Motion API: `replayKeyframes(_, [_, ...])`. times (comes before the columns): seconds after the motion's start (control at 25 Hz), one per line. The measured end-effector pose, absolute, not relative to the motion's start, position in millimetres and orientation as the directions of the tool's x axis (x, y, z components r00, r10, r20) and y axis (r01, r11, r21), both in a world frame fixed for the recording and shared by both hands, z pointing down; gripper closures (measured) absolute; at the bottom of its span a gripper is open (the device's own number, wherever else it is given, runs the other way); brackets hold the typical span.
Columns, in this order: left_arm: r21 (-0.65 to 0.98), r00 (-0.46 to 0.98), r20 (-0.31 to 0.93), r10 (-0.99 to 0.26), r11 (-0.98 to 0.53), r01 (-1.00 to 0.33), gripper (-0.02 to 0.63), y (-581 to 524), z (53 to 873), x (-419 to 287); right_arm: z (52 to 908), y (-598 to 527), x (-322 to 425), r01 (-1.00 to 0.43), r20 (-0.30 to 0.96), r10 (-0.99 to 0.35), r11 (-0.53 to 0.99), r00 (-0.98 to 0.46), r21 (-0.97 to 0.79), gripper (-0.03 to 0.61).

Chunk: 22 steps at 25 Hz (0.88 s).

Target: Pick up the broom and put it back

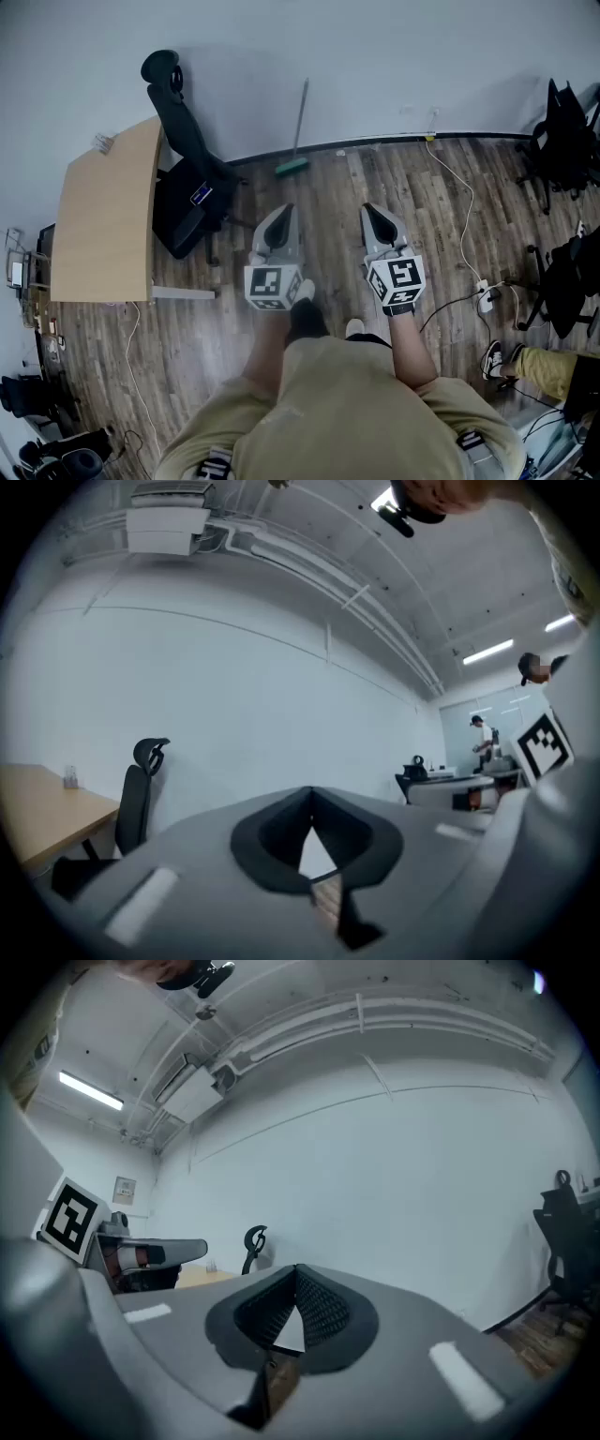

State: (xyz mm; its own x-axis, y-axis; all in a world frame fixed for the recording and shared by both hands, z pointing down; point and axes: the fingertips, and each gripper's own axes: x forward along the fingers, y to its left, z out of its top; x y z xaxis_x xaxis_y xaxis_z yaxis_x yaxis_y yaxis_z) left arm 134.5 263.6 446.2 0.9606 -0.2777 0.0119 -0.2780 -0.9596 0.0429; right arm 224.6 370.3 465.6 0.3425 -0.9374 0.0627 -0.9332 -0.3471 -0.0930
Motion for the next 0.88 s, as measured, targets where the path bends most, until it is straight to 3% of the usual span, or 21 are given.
replayKeyframes(0.4, [-0.046,0.975,0.036,-0.22,-0.975,-0.218,0.614,138,448,176,454,229,257,-0.916,0.067,-0.917,-0.397,0.393,-0.055,0.572])
replayKeyframes(0.88, [0.025,0.99,0.064,-0.129,-0.991,-0.131,0.614,30,458,229,459,131,307,-0.856,0.095,-0.862,-0.506,0.498,-0.105,0.572])
